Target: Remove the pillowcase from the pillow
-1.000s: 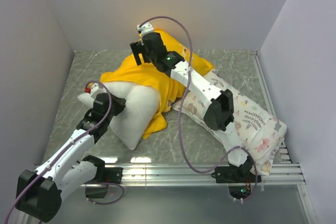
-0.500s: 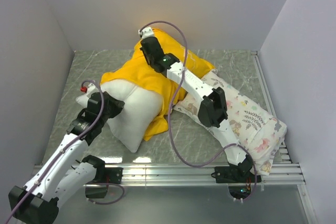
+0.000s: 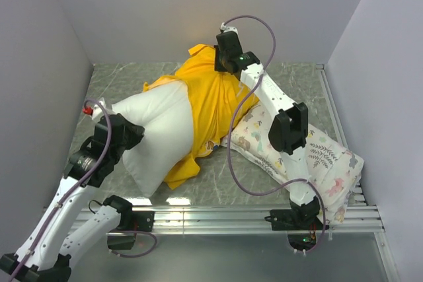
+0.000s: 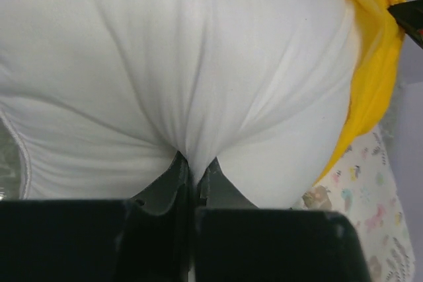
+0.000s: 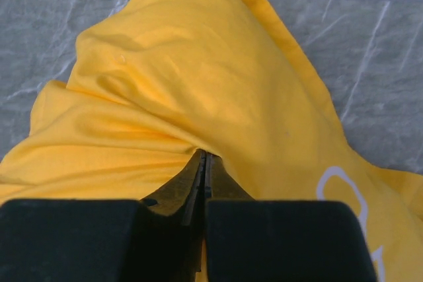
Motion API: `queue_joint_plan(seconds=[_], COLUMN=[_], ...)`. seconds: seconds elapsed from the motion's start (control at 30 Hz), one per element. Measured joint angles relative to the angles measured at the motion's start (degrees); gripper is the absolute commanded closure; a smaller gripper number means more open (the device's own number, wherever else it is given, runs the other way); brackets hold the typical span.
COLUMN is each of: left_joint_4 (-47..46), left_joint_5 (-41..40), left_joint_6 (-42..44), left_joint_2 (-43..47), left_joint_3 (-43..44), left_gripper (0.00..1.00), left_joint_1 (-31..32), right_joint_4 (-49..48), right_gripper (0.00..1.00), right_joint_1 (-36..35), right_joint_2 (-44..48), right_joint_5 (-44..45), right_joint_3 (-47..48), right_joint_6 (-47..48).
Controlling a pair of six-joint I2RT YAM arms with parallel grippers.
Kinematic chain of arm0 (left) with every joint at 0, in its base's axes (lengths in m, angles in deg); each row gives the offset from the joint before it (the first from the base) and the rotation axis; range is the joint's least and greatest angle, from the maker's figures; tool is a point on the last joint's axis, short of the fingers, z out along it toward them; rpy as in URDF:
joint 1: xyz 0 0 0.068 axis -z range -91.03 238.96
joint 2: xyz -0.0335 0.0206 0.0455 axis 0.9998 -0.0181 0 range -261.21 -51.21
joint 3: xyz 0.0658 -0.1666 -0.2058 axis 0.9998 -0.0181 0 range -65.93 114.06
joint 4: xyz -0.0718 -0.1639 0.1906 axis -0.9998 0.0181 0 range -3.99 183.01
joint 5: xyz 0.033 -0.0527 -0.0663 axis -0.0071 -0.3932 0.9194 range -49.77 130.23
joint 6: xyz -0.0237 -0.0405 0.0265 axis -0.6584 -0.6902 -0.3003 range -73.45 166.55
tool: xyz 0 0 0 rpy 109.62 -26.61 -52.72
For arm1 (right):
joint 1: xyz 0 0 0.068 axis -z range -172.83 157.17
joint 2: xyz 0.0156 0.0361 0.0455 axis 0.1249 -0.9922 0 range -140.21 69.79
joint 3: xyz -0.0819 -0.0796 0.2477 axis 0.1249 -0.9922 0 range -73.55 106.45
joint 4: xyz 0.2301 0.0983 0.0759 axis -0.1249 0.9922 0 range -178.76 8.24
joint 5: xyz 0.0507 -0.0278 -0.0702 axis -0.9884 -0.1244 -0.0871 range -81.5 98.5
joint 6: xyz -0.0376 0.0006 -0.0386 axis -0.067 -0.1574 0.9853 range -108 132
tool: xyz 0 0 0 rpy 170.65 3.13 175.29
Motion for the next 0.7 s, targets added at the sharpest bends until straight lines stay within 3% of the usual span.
queue_joint_plan(seconds=[0.13, 0.2, 0.23, 0.27, 0.37, 0.4, 0.47, 0.57, 0.7], left_joint_4=[2.5, 2.6, 2.3, 1.7, -0.5, -1.4, -3.5, -6.8, -9.7], left_joint_5=[-4.0, -5.2, -5.6, -5.4, -4.1, -3.2, -1.1, 0.7, 2.6], left_joint_6=[1.5, 3.0, 3.6, 4.7, 6.8, 7.6, 9.1, 10.4, 11.4], left_joint_2=[-4.7, -8.7, -10.2, -11.8, -15.6, -17.1, -20.4, -24.3, -27.2], left_joint_3=[2.3, 4.0, 4.7, 5.2, 5.5, 5.5, 5.5, 5.1, 4.8], left_gripper=[1.00, 1.00, 1.00, 1.00, 1.00, 1.00, 1.00, 1.00, 1.00], left_joint_1=[-0.3, -2.0, -3.2, -5.3, -12.4, -15.3, -21.6, -27.3, -29.8], right_joint_4=[-2.8, -3.9, -4.4, -4.8, -5.7, -6.0, -6.7, -8.0, -11.3], right_gripper=[1.00, 0.89, 0.84, 0.67, 0.34, 0.29, 0.22, 0.20, 0.19], right_joint_1=[-0.4, -1.1, -1.6, -2.4, -4.1, -4.8, -6.1, -7.6, -9.9], right_joint_2=[1.9, 2.6, 2.8, 3.4, 5.8, 7.2, 10.5, 16.7, 27.9], right_joint_5=[-2.7, -2.6, -2.6, -2.6, -2.6, -2.6, -2.3, -2.1, -1.7], right_joint_3=[-5.1, -6.4, -6.8, -7.3, -9.7, -11.3, -14.6, -20.8, -32.6], right_joint_6=[-0.1, 1.1, 1.5, 2.1, 3.8, 3.9, 4.7, 4.9, 3.8])
